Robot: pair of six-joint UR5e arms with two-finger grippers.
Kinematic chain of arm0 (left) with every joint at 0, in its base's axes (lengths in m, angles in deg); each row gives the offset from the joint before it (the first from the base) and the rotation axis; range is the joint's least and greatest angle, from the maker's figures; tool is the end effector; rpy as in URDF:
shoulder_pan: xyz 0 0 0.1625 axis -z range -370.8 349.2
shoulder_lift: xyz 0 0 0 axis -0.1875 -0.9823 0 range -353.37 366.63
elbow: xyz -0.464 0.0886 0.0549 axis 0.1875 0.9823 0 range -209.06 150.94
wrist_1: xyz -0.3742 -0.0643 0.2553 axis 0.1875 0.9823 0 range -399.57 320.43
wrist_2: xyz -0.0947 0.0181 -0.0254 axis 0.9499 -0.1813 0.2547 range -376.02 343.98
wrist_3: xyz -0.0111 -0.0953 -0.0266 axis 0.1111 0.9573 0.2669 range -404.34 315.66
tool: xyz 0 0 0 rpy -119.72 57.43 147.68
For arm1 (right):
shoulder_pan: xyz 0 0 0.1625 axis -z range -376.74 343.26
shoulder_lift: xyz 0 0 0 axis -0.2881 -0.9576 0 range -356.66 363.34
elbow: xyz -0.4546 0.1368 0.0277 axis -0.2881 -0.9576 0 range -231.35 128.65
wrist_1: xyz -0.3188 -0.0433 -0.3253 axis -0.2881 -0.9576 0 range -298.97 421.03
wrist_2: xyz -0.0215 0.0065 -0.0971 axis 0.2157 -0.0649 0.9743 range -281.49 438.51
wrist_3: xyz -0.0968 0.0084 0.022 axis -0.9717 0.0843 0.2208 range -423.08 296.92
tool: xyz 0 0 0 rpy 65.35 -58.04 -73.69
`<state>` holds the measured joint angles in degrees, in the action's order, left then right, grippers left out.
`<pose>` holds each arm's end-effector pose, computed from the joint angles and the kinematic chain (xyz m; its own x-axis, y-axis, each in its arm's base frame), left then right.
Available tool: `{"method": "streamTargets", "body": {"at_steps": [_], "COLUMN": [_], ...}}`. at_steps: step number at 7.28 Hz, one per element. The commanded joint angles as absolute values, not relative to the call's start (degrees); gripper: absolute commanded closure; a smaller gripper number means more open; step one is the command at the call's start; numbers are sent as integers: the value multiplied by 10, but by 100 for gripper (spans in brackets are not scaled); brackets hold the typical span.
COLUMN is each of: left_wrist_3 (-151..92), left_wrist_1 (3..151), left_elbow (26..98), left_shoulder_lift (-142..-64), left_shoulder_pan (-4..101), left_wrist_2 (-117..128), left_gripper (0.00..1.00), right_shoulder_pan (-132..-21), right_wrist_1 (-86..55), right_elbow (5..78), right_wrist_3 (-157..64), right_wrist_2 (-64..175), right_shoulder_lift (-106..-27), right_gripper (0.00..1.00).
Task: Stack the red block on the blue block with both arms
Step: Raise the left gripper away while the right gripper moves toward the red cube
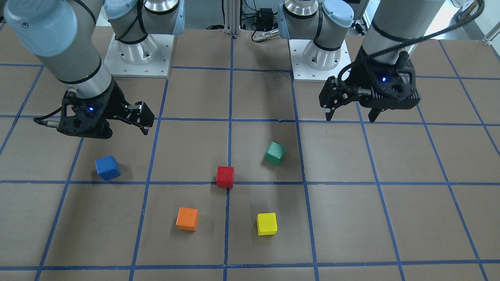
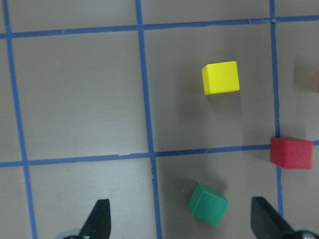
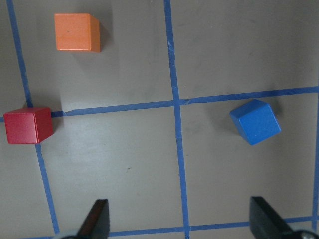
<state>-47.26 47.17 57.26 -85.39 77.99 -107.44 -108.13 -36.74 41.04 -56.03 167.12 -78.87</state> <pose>-0.1190 -0.5648 0.5599 -0.9992 0.0276 -0.0289 0.0300 0.9959 -0.0848 0.1499 -0.5872 0.4526 -0.9948 0.0996 -0.0189 0.0987 0.9941 0.0449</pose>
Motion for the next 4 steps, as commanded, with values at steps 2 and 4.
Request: {"method": "streamTargets", "body": {"at_steps": [2, 4], "left_wrist_3": [-463, -445], "left_wrist_1": [490, 491], "left_elbow": [571, 572], "left_shoulder_lift": [-844, -849], "left_shoulder_pan": [779, 779], "left_wrist_2": [-1073, -1072], "left_gripper": [0, 0], "right_shoulder_pan": [-1173, -1204], "right_wrist_1": [-494, -506], "right_elbow": [409, 409], "right_wrist_3": [-503, -495], "right_wrist_2": [1671, 1666], "right_shoulder_lift": [-706, -673], "right_gripper": [0, 0]}}
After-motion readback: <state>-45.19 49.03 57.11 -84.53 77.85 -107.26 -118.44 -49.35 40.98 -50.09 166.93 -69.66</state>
